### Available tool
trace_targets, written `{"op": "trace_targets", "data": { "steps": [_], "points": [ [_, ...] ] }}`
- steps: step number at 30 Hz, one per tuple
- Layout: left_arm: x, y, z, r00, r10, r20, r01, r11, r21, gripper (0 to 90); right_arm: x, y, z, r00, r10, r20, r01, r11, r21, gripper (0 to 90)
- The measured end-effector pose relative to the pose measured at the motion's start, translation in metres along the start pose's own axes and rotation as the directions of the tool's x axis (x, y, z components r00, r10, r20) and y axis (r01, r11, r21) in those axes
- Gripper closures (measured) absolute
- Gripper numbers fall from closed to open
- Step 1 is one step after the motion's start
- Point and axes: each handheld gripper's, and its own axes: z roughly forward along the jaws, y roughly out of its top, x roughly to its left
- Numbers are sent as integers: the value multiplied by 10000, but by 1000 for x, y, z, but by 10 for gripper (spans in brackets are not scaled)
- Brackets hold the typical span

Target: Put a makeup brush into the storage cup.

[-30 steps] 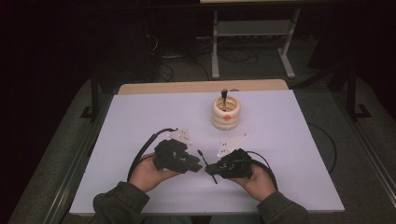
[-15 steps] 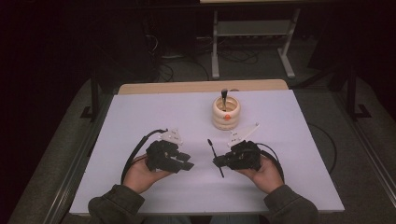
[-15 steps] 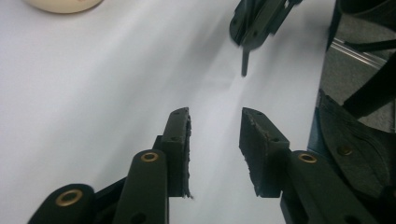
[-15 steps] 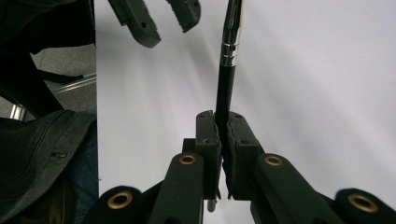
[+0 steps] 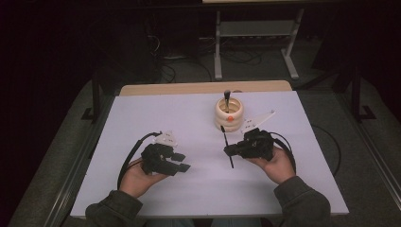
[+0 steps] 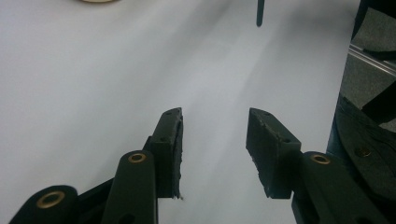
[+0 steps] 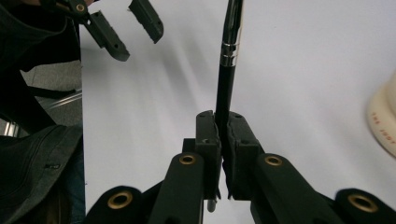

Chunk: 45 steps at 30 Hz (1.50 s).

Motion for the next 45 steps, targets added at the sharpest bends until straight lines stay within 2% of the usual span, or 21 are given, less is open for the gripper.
{"op": "trace_targets", "data": {
  "steps": [1, 2, 5, 7, 8, 10, 12, 13, 15, 17, 20, 21, 23, 24, 30, 45],
  "points": [
    [1, 0, -1, 9999, 155, -32, -155, 9998, 80, 555, -1, 0, -2, 10000, 36, 5, -36, 10000, -45, 841],
    [0, -1, -1, 10000, -85, -30, 85, 10000, -46, 552, -3, 1, -3, 10000, 96, 1, -96, 9999, -60, 841],
    [2, -3, -4, 9998, 137, -137, -136, 9999, 65, 541, -7, 2, -8, 9999, 167, 29, -167, 9998, -121, 841],
    [1, -5, -4, 9998, 3, -197, -5, 10000, -96, 533, -9, 4, -11, 9998, 183, 63, -182, 9997, -188, 841],
    [2, -5, -6, 9997, 112, -211, -112, 9999, -7, 531, -11, 5, -12, 9997, 212, 90, -210, 9995, -236, 841],
    [2, -8, -6, 9997, -55, -241, 52, 9999, -116, 525, -13, 6, -14, 9995, 313, 83, -310, 9990, -335, 841],
    [3, -9, -7, 9996, 21, -282, -22, 10000, -17, 516, -16, 8, -15, 9994, 328, 142, -324, 9990, -300, 842],
    [3, -10, -7, 9994, -133, -319, 128, 9998, -164, 514, -17, 8, -16, 9993, 339, 128, -335, 9990, -301, 842],
    [4, -12, -8, 9994, 22, -355, -26, 9999, -123, 506, -18, 10, -17, 9991, 372, 177, -367, 9989, -278, 841],
    [4, -14, -8, 9991, -153, -391, 143, 9996, -248, 500, -20, 12, -18, 9990, 390, 197, -385, 9988, -294, 841],
    [4, -16, -10, 9988, -124, -478, 112, 9997, -237, 490, -24, 15, -21, 9988, 427, 236, -419, 9986, -333, 842],
    [4, -17, -10, 9986, -222, -489, 204, 9991, -358, 488, -25, 16, -21, 9988, 395, 281, -385, 9987, -341, 841],
    [5, -18, -12, 9984, -91, -560, 80, 9998, -185, 483, -28, 18, -23, 9986, 428, 298, -417, 9985, -358, 841],
    [4, -19, -12, 9980, -236, -586, 219, 9993, -301, 480, -28, 19, -24, 9984, 469, 322, -457, 9983, -352, 842],
    [6, -22, -14, 9972, -141, -731, 126, 9997, -214, 468, -35, 25, -31, 9976, 557, 423, -536, 9974, -480, 841],
    [8, -32, -15, 9960, -359, -818, 327, 9986, -410, 444, -52, 35, -43, 9944, 825, 661, -770, 9936, -822, 841]
  ]
}}
